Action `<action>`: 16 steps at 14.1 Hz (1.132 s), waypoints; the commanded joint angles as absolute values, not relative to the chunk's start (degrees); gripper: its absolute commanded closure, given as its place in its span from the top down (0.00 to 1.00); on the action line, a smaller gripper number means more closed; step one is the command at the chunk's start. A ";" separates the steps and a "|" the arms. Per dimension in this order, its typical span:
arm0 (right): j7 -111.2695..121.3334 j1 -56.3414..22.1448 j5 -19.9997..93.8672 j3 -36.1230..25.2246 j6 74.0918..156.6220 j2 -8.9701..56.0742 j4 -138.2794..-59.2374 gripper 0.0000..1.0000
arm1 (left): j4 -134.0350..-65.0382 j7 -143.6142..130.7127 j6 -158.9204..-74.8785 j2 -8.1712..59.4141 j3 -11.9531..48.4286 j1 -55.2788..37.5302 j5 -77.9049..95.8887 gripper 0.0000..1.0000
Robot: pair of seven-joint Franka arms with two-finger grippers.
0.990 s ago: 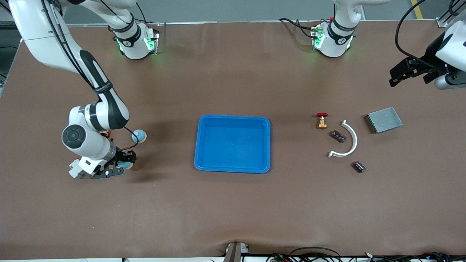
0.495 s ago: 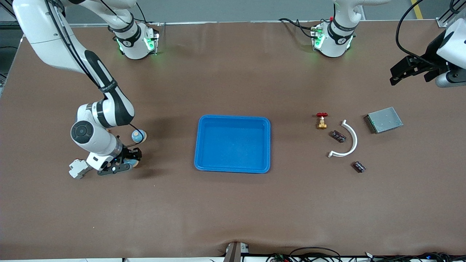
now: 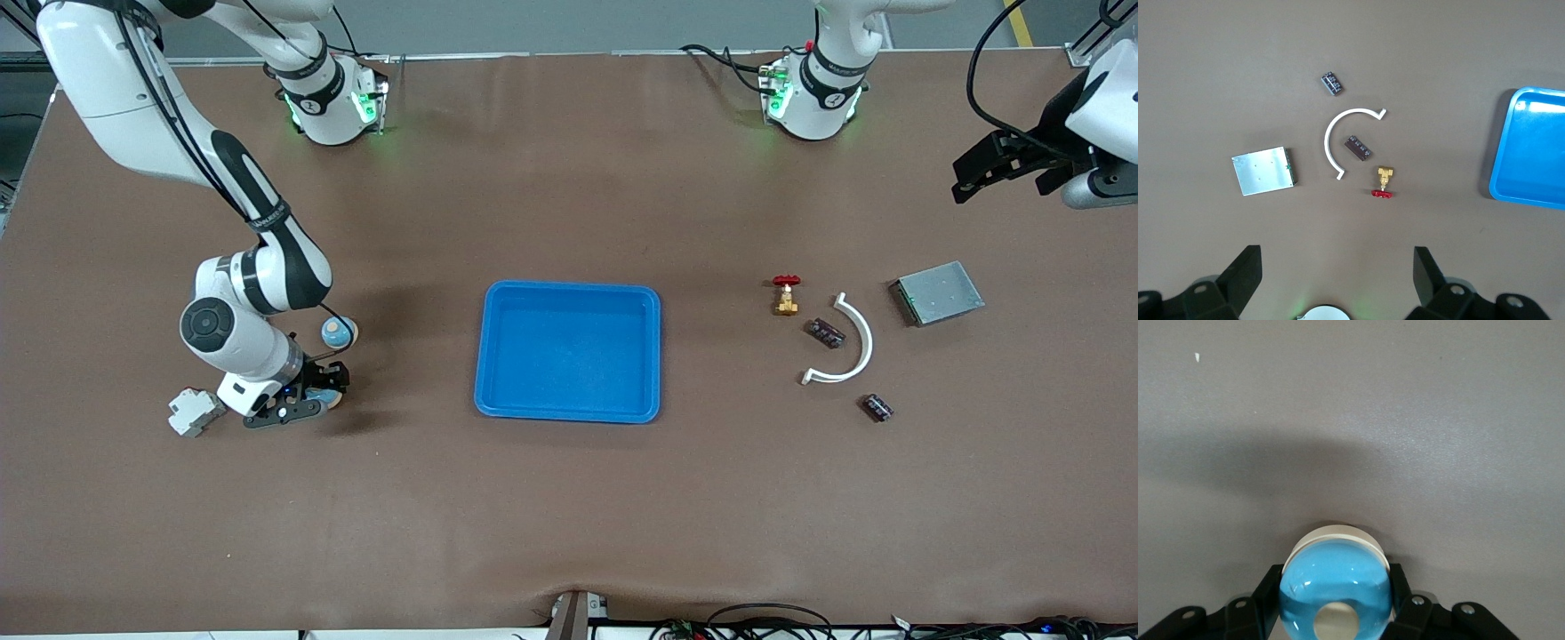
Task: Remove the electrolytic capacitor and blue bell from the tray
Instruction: 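Lower the bell beside the first bell and open the right gripper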
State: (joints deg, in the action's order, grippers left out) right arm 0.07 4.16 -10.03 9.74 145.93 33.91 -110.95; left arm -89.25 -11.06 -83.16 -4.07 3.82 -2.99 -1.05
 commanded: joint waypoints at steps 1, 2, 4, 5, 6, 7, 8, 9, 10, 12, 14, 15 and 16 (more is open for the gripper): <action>0.70 5.01 -11.33 10.02 146.78 33.75 -111.36 0.00 | -90.17 -10.28 -82.18 -5.54 3.96 -2.64 -0.18 1.00; 0.70 5.01 -11.51 10.02 146.86 33.92 -111.36 0.00 | -90.09 -10.28 -82.18 -5.45 3.96 -2.64 -0.18 1.00; 0.70 5.18 -11.78 9.76 147.39 34.63 -111.18 0.00 | -90.09 -10.37 -82.27 -5.45 3.96 -2.64 -0.18 1.00; 0.70 5.19 -12.04 9.58 147.65 34.80 -111.18 0.00 | -90.09 -10.37 -82.27 -5.54 3.96 -2.64 -0.18 1.00; 0.70 5.19 -12.04 9.49 147.92 35.15 -111.09 0.00 | -90.17 -10.46 -82.27 -5.54 3.96 -2.64 -0.18 1.00; 0.70 5.19 -12.13 9.49 148.27 35.42 -111.18 0.00 | -90.09 -10.46 -82.27 -5.54 3.96 -2.64 -0.18 1.00; 0.70 5.19 -12.04 9.49 148.45 35.68 -111.18 0.00 | -90.17 -10.55 -82.27 -5.62 3.96 -2.72 -0.18 1.00; 0.53 5.19 -12.04 9.49 148.45 35.68 -111.18 0.00 | -90.18 -10.63 -82.27 -5.80 3.96 -2.64 -0.18 1.00; 0.09 5.10 -12.04 9.49 148.36 35.68 -111.18 0.00 | -90.18 -10.72 -82.27 -5.89 3.96 -2.72 -0.18 1.00; -0.35 4.84 -11.78 9.58 148.27 35.68 -111.18 0.60 | -90.26 -10.72 -82.18 -6.06 3.96 -2.72 -0.35 1.00; -0.44 5.19 -11.78 9.58 148.36 35.68 -111.18 1.00 | -90.26 -10.72 -82.26 -6.15 3.96 -2.64 -0.61 1.00; -0.61 5.10 -11.69 9.58 148.27 35.68 -111.18 1.00 | -90.26 -10.72 -82.35 -5.80 3.96 -2.64 -0.62 1.00; -0.79 5.01 -11.60 9.58 148.27 35.68 -111.18 1.00 | -90.35 -10.72 -82.53 -5.63 3.96 -2.64 -0.88 1.00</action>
